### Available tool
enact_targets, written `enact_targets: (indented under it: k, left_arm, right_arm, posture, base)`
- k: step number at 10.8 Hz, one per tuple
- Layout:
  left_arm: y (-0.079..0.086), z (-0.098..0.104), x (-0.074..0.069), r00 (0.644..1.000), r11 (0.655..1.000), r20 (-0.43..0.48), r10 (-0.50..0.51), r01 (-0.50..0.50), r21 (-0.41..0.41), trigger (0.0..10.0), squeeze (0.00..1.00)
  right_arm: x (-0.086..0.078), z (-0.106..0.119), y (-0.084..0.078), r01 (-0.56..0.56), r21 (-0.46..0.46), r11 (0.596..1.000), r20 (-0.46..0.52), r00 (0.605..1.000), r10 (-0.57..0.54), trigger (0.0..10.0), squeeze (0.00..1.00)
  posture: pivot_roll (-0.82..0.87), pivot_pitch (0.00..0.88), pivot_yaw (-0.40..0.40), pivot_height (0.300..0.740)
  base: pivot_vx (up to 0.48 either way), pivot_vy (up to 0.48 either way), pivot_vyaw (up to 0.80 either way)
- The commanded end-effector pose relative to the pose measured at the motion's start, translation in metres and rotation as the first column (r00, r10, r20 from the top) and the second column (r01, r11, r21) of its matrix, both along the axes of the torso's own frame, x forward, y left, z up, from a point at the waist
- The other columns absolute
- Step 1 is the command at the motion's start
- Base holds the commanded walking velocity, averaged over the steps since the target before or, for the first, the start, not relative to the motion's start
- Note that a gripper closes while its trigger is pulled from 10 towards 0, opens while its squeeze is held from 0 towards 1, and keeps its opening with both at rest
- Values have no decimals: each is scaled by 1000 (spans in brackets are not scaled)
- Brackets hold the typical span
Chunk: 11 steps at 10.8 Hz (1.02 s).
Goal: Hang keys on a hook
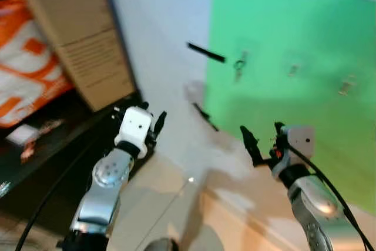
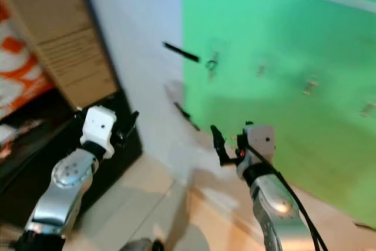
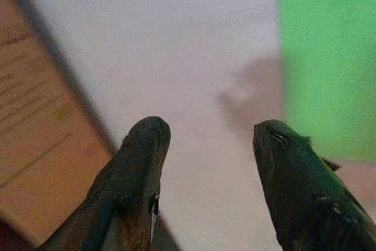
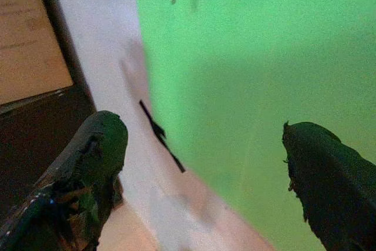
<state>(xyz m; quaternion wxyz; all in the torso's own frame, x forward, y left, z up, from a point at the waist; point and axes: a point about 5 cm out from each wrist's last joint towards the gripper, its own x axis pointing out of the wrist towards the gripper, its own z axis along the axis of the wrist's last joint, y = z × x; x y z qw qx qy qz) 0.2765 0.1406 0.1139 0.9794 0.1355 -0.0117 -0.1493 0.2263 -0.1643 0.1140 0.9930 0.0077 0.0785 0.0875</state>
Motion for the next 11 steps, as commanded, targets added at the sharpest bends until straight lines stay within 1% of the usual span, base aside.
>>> enact_targets:
  k: [1, 3, 4, 7, 8, 9, 10, 11]
  left_arm:
    - [2, 3, 0, 1000, 1000, 18, 18, -19, 22, 10000, 0]
    - [-1, 4, -4, 1000, 1000, 9, 13, -14, 13, 10000, 0]
    - [-2, 4, -4, 1000, 1000, 9, 10, -10, 8, 10000, 0]
    - [-2, 4, -4, 1000, 1000, 4, 23, -23, -3, 10000, 0]
    - [-2, 4, -4, 1000, 1000, 1, 25, -25, -10, 10000, 0]
    - [-2, 4, -5, 1000, 999, -5, 27, -27, -26, 10000, 0]
    - [-1, 5, -5, 1000, 999, -6, 27, -27, -31, 10000, 0]
    - [-1, 5, -6, 1000, 999, -13, 28, -28, -46, 10000, 0]
  right_arm:
    - [2, -1, -1, 10, -1, 1000, -6, 1000, -10, 10000, 0]
    - [2, -4, -3, 31, -8, 999, -32, 999, -32, 10000, 0]
    - [1, -5, -1, 8, -3, 1000, -52, 999, -8, 10000, 0]
    - [1, -6, 0, -3, -8, 1000, -54, 999, 3, 10000, 0]
    - [1, -6, -1, 7, -23, 1000, -52, 999, -8, 10000, 0]
    - [3, -6, -4, 46, -32, 998, -47, 998, -48, 10000, 0]
    - [3, -7, -4, 49, -26, 998, -50, 997, -50, 10000, 0]
    - [3, -8, -2, 22, -24, 999, -62, 998, -24, 10000, 0]
  posture:
    - [-75, 0, 55, 740]
    - [-80, 0, 56, 740]
    - [-79, 0, 56, 740]
    - [-79, 0, 51, 740]
    - [-78, 0, 49, 740]
    - [-79, 0, 47, 740]
    - [-80, 0, 47, 740]
    - [-81, 0, 46, 740]
  base:
    - [0, 0, 800]
    - [0, 0, 800]
    - [0, 0, 800]
    - [0, 0, 800]
    - [0, 0, 800]
    - [0, 0, 800]
    - [0, 0, 800]
    - [0, 0, 619]
